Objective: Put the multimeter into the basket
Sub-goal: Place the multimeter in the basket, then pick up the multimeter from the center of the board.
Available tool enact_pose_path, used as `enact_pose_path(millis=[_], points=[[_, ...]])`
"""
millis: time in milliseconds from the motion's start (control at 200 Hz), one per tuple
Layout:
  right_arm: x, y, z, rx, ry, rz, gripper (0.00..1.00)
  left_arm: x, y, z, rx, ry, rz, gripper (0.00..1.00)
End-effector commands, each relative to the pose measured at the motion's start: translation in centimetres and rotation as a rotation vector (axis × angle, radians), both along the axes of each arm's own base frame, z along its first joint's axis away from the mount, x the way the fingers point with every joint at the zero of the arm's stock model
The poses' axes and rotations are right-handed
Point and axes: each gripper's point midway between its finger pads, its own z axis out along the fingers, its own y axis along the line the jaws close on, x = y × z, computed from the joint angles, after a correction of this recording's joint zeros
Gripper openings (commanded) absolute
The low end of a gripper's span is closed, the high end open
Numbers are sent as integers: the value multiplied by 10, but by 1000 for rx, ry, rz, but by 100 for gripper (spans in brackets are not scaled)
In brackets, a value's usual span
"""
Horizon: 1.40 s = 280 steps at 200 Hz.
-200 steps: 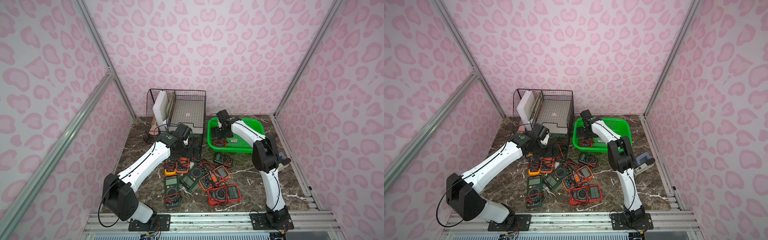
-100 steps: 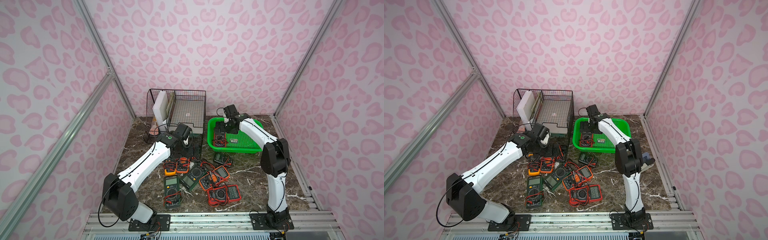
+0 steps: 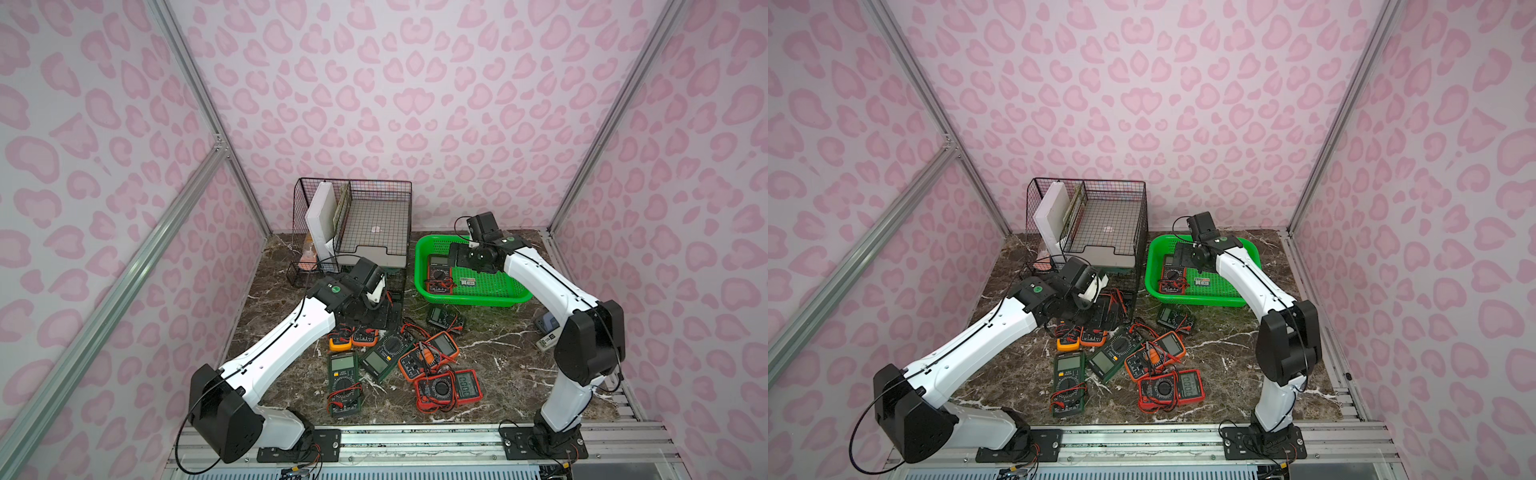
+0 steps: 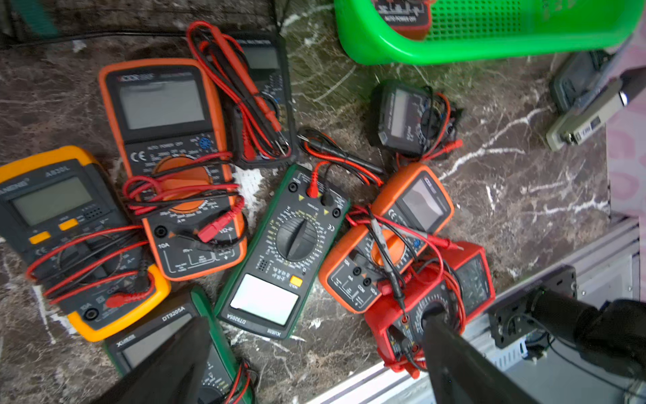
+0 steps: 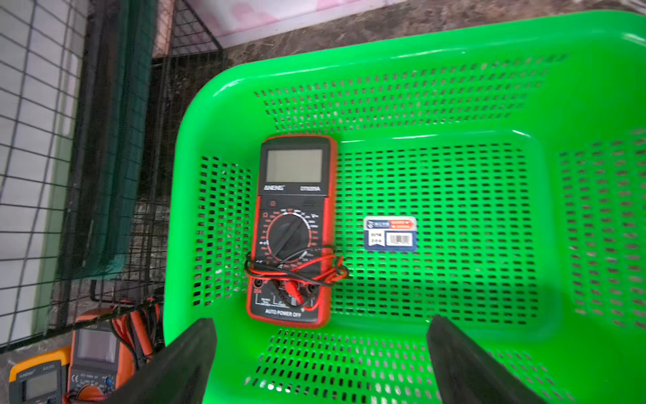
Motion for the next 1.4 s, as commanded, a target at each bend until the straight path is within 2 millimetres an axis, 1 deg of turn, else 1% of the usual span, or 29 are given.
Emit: enact_pose_path(millis=[0, 70, 100, 115, 155, 230, 425, 575, 655, 745, 760, 775, 795, 930, 1110, 1395], points=[[-6, -28, 0, 95, 20, -134, 99, -23, -4, -6, 41, 11, -88, 98], [-16, -36, -9, 205, 57, -140, 99, -36, -8, -9, 71, 8, -134, 99], [-19, -37, -8, 243, 52, -135, 99, -41, -11, -10, 83, 5, -152, 98], [-26, -39, -17, 250, 68, -135, 99, -44, -12, -11, 89, 5, -161, 98], [-33, -41, -17, 267, 56, -127, 99, -51, -15, -14, 108, 3, -187, 98], [-46, -41, -17, 281, 47, -106, 99, -62, -24, -15, 129, -4, -241, 99], [-85, -49, -36, 298, 116, -147, 99, -85, -53, -22, 190, -5, -400, 99], [-111, -58, -42, 310, 120, -200, 99, -103, -73, -37, 289, 17, -570, 99], [-121, -63, -46, 306, 133, -230, 99, -109, -80, -46, 346, 24, -636, 98], [-131, -69, -48, 293, 156, -260, 99, -113, -88, -53, 370, 46, -690, 99], [-132, -69, -48, 291, 158, -262, 99, -115, -88, -56, 377, 53, -699, 99], [-133, -70, -47, 289, 157, -262, 99, -112, -94, -51, 363, 39, -703, 98], [-134, -71, -48, 283, 156, -266, 99, -112, -96, -51, 364, 39, -713, 98], [-139, -79, -51, 245, 162, -291, 99, -119, -103, -61, 375, 60, -766, 98], [-143, -86, -56, 216, 176, -327, 99, -126, -115, -67, 347, 53, -822, 98], [-147, -98, -65, 157, 205, -373, 99, -128, -136, -80, 341, 48, -896, 99]])
